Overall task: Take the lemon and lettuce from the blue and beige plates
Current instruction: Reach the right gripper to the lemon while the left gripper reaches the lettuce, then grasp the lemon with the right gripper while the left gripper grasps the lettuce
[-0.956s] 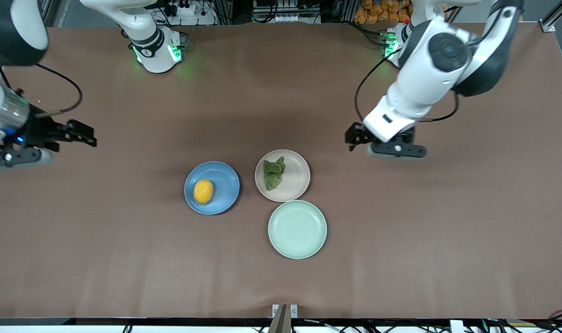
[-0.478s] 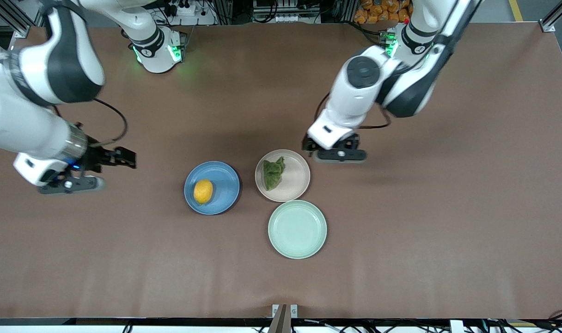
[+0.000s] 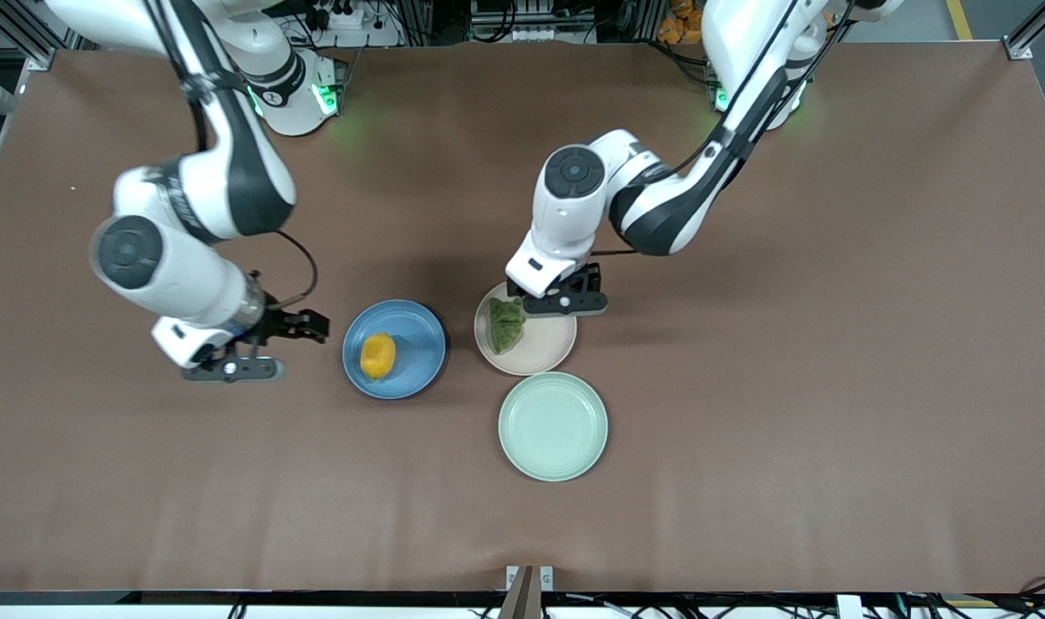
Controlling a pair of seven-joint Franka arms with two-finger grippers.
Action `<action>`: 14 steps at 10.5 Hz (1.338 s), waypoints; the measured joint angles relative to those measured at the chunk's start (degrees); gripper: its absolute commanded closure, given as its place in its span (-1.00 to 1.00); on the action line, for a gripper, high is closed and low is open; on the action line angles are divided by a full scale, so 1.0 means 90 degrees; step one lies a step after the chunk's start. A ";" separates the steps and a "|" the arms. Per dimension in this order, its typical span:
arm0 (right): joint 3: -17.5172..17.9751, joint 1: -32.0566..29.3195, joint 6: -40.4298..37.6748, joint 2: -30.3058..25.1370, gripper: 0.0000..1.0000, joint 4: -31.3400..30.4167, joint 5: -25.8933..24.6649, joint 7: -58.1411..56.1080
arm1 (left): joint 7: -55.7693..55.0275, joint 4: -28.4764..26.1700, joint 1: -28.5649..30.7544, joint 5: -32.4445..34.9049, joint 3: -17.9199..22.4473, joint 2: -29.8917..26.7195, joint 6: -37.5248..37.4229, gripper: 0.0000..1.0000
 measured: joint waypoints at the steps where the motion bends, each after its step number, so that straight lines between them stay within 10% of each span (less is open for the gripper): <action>1: 0.0000 0.0153 0.0256 0.0175 -1.00 -0.0106 0.0000 0.0232 | -0.0048 0.0101 -0.0066 0.0127 0.0015 0.0172 0.0005 -1.00; 13: -0.0002 0.0867 0.2846 0.1557 -1.00 -0.0865 0.0001 0.0968 | -0.0406 0.0205 -0.1096 0.0320 0.0699 0.1156 0.1614 -1.00; 14: -0.0005 0.0867 0.2862 0.1579 -0.75 -0.0865 0.0001 0.0968 | -0.0407 0.0229 -0.1122 0.0320 0.0748 0.1196 0.1698 -1.00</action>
